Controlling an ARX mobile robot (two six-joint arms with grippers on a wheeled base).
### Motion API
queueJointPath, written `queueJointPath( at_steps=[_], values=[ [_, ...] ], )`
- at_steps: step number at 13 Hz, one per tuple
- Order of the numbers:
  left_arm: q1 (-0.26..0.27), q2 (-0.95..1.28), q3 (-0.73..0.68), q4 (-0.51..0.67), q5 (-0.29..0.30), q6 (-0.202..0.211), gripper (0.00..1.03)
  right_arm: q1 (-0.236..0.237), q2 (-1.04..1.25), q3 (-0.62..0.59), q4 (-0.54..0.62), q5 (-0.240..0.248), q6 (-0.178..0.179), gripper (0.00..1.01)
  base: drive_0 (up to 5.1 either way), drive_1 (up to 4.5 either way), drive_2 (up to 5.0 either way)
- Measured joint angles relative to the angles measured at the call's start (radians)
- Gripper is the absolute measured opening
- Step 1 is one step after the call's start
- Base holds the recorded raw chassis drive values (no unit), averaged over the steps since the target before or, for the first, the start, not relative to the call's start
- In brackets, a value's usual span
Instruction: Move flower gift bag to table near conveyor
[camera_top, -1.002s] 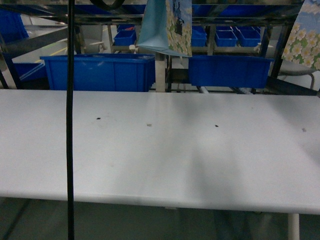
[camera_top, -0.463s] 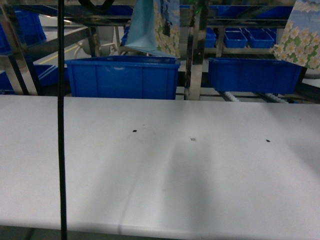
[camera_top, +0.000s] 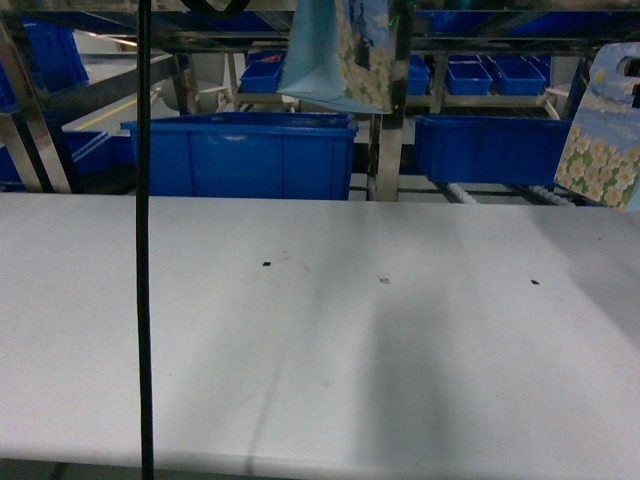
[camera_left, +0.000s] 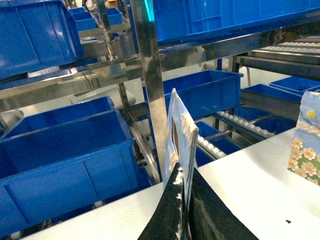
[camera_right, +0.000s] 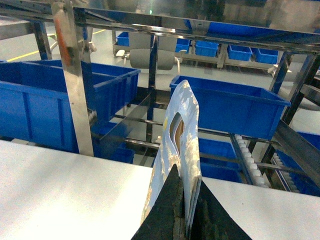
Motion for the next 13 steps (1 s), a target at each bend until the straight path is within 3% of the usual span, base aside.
queueJointPath(
  at_steps=[2,9,10,13],
  values=[
    [0.006,0.000,0.000,-0.001,-0.008,0.000,0.02,0.000,0.074,-0.002,0.018,0.024,-0.023,0.02,0.0,0.00,0.0],
    [0.002,0.000,0.000,0.000,-0.005,0.000,0.02,-0.006,0.169,0.005,-0.021,0.042,-0.048,0.02,0.0,0.00,0.0],
    [0.002,0.000,0.000,-0.001,-0.006,0.000,0.02,-0.007,0.193,0.010,-0.051,0.013,-0.048,0.44,0.0,0.00,0.0],
    [0.002,0.000,0.000,-0.001,-0.006,0.000,0.02,-0.007,0.193,0.010,-0.060,0.003,-0.043,0.83,0.0,0.00,0.0]
  ],
)
